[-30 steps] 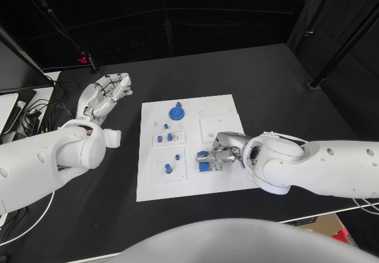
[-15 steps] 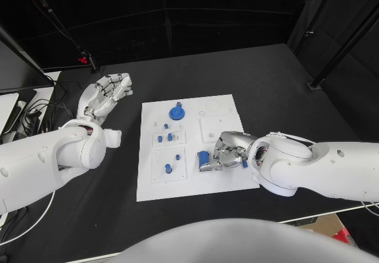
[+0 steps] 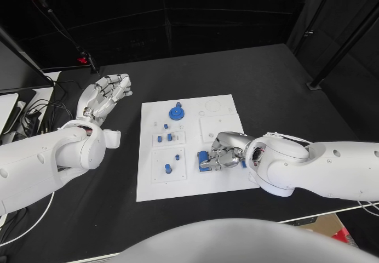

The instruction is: Assemble the parts on the task board

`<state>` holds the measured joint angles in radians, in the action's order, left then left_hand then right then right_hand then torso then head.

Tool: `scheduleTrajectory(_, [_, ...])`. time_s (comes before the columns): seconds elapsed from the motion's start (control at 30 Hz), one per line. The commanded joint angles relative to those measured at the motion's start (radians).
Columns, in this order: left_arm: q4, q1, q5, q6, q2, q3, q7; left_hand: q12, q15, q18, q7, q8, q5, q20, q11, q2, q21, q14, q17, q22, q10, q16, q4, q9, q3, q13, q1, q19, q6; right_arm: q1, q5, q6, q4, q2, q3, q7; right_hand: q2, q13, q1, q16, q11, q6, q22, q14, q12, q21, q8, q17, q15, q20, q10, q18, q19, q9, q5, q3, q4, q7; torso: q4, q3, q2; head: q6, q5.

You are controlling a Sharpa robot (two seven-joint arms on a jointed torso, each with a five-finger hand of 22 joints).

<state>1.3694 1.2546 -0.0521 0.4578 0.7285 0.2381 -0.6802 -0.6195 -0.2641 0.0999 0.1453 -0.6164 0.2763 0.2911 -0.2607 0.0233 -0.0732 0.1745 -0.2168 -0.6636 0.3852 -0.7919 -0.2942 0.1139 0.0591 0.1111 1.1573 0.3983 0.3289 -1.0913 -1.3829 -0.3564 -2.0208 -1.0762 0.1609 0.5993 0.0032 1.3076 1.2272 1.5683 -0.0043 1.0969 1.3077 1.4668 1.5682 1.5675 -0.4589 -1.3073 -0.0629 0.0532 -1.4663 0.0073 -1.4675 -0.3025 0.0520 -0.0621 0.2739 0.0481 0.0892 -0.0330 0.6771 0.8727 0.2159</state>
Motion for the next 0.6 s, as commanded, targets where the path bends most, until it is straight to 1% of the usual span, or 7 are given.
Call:
scheduleTrajectory(0.03, [0.002, 0.001, 0.0, -0.009, 0.001, -0.001, -0.104, -0.003, 0.003, -0.016, 0.15, -0.006, 0.006, 0.0, 0.001, -0.011, 0.006, -0.008, 0.001, 0.001, -0.008, -0.004, 0.001, -0.002, -0.004, -0.001, 0.002, -0.004, -0.007, 0.0, -0.009, 0.009, 0.0, 0.004, 0.0, 0.008, 0.016, 0.263, 0.048, 0.002, -0.008, -0.012, 0.263, 0.104, 0.003, 0.003, -0.011, -0.263, -0.007, -0.009, -0.105, -0.007, -0.103, -0.018, 0.005, 0.01, 0.0, -0.002, 0.0003, 0.0002, 0.0, 0.0, 0.0])
scheduleTrajectory(0.1, [0.002, 0.001, 0.0, -0.009, 0.001, -0.001, -0.104, -0.003, 0.003, -0.016, 0.15, -0.006, 0.006, 0.0, 0.001, -0.011, 0.006, -0.008, 0.001, 0.001, -0.008, -0.004, 0.001, -0.002, -0.004, -0.001, 0.002, -0.004, -0.007, 0.0, -0.011, 0.013, 0.001, 0.005, 0.0, 0.01, 0.022, 0.263, 0.076, 0.002, -0.01, -0.018, 0.263, 0.104, 0.003, 0.003, -0.017, -0.263, -0.008, -0.01, -0.105, -0.007, -0.103, -0.028, 0.012, 0.013, -0.003, -0.003, 0.0004, 0.0002, 0.0, 0.0, 0.0])
scheduleTrajectory(0.2, [0.002, 0.001, 0.0, -0.009, 0.001, -0.001, -0.103, -0.003, 0.003, -0.016, 0.15, -0.006, 0.006, 0.0, 0.001, -0.011, 0.006, -0.008, 0.001, 0.001, -0.008, -0.004, 0.001, -0.002, -0.004, -0.001, 0.002, -0.004, -0.007, 0.0, -0.012, 0.022, 0.002, 0.006, 0.0, 0.013, 0.022, 0.263, 0.095, 0.002, -0.01, -0.024, 0.263, 0.104, 0.003, 0.003, -0.021, -0.263, -0.008, -0.01, -0.105, -0.007, -0.103, -0.038, 0.018, 0.01, -0.003, -0.004, -0.0002, 0.0004, 0.0, 0.0, 0.0])
scheduleTrajectory(0.37, [0.002, 0.001, 0.0, -0.009, 0.002, -0.001, -0.103, -0.006, 0.003, -0.016, 0.15, -0.008, 0.009, 0.0, 0.001, -0.013, 0.006, -0.008, 0.004, 0.002, -0.009, -0.006, 0.001, -0.003, -0.004, -0.002, 0.003, -0.005, -0.008, 0.0, -0.012, 0.033, 0.001, 0.005, 0.0, 0.018, 0.017, 0.263, 0.102, 0.002, -0.01, -0.028, 0.263, 0.104, 0.003, 0.003, -0.023, -0.263, -0.008, -0.01, -0.105, -0.007, -0.103, -0.043, 0.019, 0.006, -0.002, -0.003, 0.0, 0.0, 0.0, 0.0, 0.001])
scheduleTrajectory(0.6, [0.0, 0.001, 0.0, -0.01, 0.001, -0.001, -0.102, -0.006, 0.003, -0.016, 0.15, -0.008, 0.009, 0.0, 0.001, -0.013, 0.006, -0.008, 0.004, 0.002, -0.009, -0.006, 0.001, -0.003, -0.004, -0.002, 0.003, -0.005, -0.008, 0.0, -0.013, 0.043, -0.001, 0.003, 0.0, 0.023, 0.017, 0.263, 0.103, 0.002, -0.01, -0.029, 0.263, 0.104, 0.003, 0.003, -0.023, -0.263, -0.008, -0.01, -0.105, -0.007, -0.103, -0.044, 0.019, 0.005, -0.001, -0.002, -0.0001, 0.0002, 0.0, 0.0, 0.002])
